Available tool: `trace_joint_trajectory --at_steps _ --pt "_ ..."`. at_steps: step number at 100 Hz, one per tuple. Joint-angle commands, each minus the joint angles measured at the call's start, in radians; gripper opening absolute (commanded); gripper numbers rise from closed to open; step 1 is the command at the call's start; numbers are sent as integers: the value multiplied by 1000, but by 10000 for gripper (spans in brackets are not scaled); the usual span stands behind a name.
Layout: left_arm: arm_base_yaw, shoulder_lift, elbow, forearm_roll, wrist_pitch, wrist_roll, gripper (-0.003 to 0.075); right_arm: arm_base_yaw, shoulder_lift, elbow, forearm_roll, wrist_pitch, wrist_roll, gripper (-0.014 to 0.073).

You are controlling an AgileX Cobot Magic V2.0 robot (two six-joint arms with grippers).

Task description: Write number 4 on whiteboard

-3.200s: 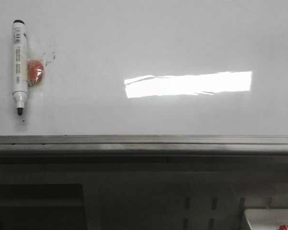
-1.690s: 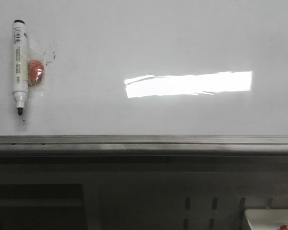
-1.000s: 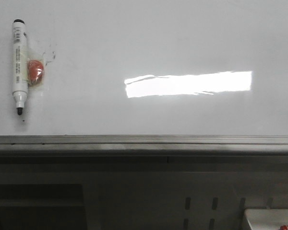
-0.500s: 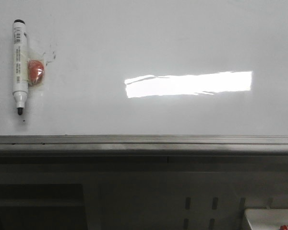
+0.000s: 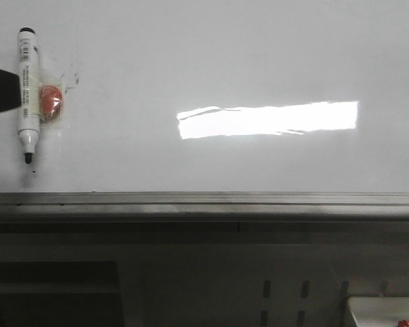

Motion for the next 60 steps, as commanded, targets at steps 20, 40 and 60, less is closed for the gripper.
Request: trace_joint_trajectory --at_steps 20,40,60 --pt "-26 192 -32 -46 -257 -27 450 -4 13 -36 0 -77 -7 -64" --pt "-26 282 -32 -61 -334 -37 377 -4 13 -36 0 -77 -7 -64" --pt "-26 296 -31 -53 -315 -36 -18 -4 13 -36 0 -55 -7 -64"
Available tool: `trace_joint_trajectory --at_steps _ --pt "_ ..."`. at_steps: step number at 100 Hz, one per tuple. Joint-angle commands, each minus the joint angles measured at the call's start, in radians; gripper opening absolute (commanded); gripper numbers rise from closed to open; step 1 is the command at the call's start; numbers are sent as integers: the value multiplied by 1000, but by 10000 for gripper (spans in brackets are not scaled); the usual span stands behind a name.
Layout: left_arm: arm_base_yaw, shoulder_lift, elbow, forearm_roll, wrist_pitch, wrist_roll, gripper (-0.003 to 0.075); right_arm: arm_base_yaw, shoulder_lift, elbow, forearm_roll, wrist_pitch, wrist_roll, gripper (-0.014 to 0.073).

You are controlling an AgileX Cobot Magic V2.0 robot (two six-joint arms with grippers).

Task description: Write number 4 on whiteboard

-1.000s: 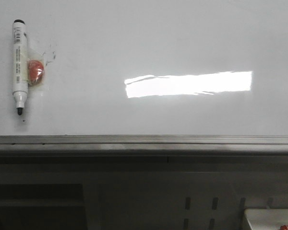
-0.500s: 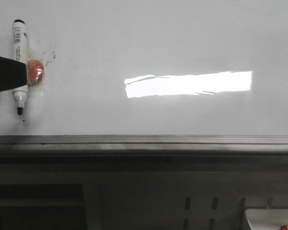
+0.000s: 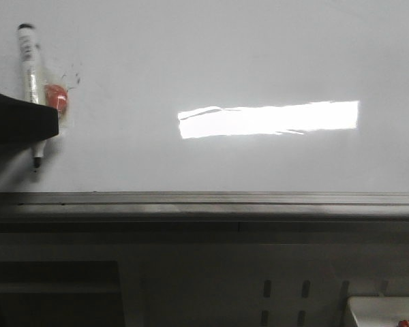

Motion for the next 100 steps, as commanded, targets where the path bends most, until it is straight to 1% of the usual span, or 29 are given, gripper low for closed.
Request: trace_joint_trajectory --at_steps 1,14,21,28,37,41,42,52,57,61,64,71,78,84,88,100 --pt "-5 -6 -21 -7 -46 -9 -17 -4 13 -36 0 -55 -7 -64" --pt "-5 -8 -21 13 -48 -9 -20 29 13 -47 7 -34 -7 -64" --pt "-5 -21 -21 50 -57 -9 -20 77 15 -70 24 -3 -7 -64" --pt "-5 -47 -21 123 -66 -9 -20 143 28 -98 29 13 -9 -64" --pt "-5 -91 -21 258 -70 -5 -20 253 63 -139 35 11 -9 -64" --pt "-5 -113 -21 325 -70 -3 -20 321 89 -167 41 11 -9 -64" --pt "-5 -117 -21 325 -70 -3 -20 321 94 -167 41 11 -9 -64" --pt "-5 -158 -21 426 -70 20 -20 491 175 -234 43 4 -9 -53" --pt "-5 -174 -21 478 -70 49 -20 576 220 -267 43 -12 -9 -11" --pt "-5 -185 -21 517 -70 71 -20 649 258 -293 43 -36 -9 50" --pt "-5 -189 -21 552 -70 88 -20 696 283 -311 43 -56 -9 104" --pt "-5 -198 -21 605 -70 129 -20 799 347 -360 34 -98 -13 274" --pt "-5 -198 -21 653 -70 160 -20 877 405 -415 8 -112 -13 398" --pt "-5 -198 -21 682 -70 176 -20 921 456 -458 -12 -114 -13 440" --pt "-5 -198 -21 690 -70 184 -20 947 490 -494 -18 -114 -13 435" --pt "-5 -198 -21 722 -74 185 -20 973 574 -565 -21 -110 -20 436"
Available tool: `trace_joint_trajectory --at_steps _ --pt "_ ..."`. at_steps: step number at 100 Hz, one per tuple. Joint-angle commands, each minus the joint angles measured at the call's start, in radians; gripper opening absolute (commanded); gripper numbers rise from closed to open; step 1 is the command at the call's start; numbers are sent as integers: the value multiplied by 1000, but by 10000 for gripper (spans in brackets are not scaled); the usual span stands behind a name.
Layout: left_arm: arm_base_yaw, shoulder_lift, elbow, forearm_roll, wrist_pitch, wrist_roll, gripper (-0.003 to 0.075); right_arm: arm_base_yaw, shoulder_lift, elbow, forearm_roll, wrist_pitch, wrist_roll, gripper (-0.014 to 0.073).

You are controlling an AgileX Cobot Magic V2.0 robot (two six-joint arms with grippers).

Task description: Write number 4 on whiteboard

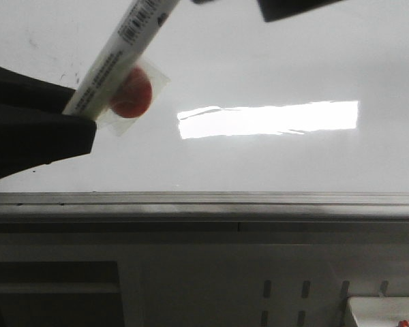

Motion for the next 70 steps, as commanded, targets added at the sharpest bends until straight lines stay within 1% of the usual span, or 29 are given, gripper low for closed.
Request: trace_joint_trajectory --at_steps 1,24,47,52,57,59,62,64,70 --pt "-5 -14 -21 -4 -78 7 -20 20 53 -88 -17 -77 -16 436" --pt "-5 -14 -21 -4 -78 7 -20 32 179 -163 -24 -78 -51 436" --pt "-5 -14 -21 -4 -82 7 -20 32 228 -174 -28 -83 -51 435" --pt "-5 -14 -21 -4 -82 7 -20 32 227 -173 -30 -81 -51 420" --pt "-5 -14 -21 -4 -82 7 -20 32 227 -173 -39 -75 -51 367" --pt "-5 -14 -21 -4 -82 7 -20 32 227 -173 -41 -75 -51 332" --pt "-5 -14 -21 -4 -82 7 -20 31 227 -173 -41 -75 -51 258" --pt "-5 -14 -21 -4 -82 7 -20 31 227 -173 -41 -75 -51 225" --pt "-5 -14 -21 -10 -82 7 -20 31 227 -173 -41 -75 -51 58"
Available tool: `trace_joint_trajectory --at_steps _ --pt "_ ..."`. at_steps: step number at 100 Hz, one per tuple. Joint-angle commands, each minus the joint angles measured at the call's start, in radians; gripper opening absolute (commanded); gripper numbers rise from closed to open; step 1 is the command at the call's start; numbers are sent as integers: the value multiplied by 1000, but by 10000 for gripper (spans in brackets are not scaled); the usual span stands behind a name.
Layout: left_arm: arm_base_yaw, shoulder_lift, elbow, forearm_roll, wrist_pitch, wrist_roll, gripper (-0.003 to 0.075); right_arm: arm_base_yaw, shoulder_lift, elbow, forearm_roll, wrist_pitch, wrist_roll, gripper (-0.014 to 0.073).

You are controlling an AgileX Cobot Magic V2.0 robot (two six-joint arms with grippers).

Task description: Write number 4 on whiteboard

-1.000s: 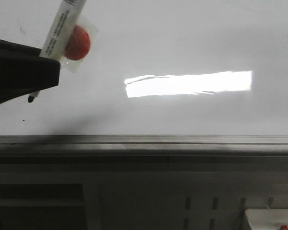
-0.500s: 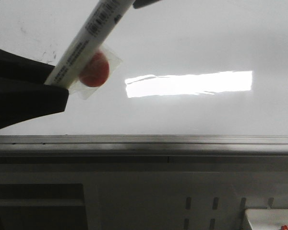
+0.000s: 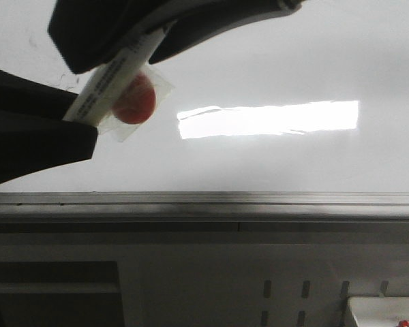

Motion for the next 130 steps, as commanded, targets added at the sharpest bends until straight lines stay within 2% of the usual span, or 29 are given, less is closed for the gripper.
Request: trace_joint_trajectory --at_steps 1,5,15,22,26,34,41,54,70,79,102,130 --pt "-5 -12 -21 -37 -77 1 -20 0 -18 -36 -10 -68 -12 38" --pt "-5 -12 -21 -43 -75 -2 -18 -2 -18 -36 -10 -68 -12 -76" --pt "-5 -12 -21 -100 -68 -2 34 -8 -18 -36 -10 -61 -12 -64" --pt "-2 -14 -21 -157 -68 -2 144 -8 -18 -36 -10 -61 -12 -64" --pt "4 -22 -21 -186 -63 -2 246 -8 -18 -36 -10 -61 -12 -64" --pt "16 -48 -21 -224 -28 -2 391 -9 -18 -36 -24 -63 -12 -64" --pt "30 -85 -21 -250 39 -2 446 -11 -18 -36 -24 -68 -12 -64" --pt "40 -192 -21 -298 178 -2 439 -32 -16 -64 -24 -63 -12 -64" --pt "40 -335 -21 -493 307 -2 439 -102 6 -140 -52 -39 -12 -64" --pt "40 -404 -21 -552 351 -2 439 -142 46 -207 -62 -10 -12 -64" --pt "40 -471 -21 -552 410 -2 439 -200 137 -355 -125 -23 -12 -64" --pt "40 -471 -21 -552 414 -2 439 -251 181 -376 -139 -30 -12 -64"
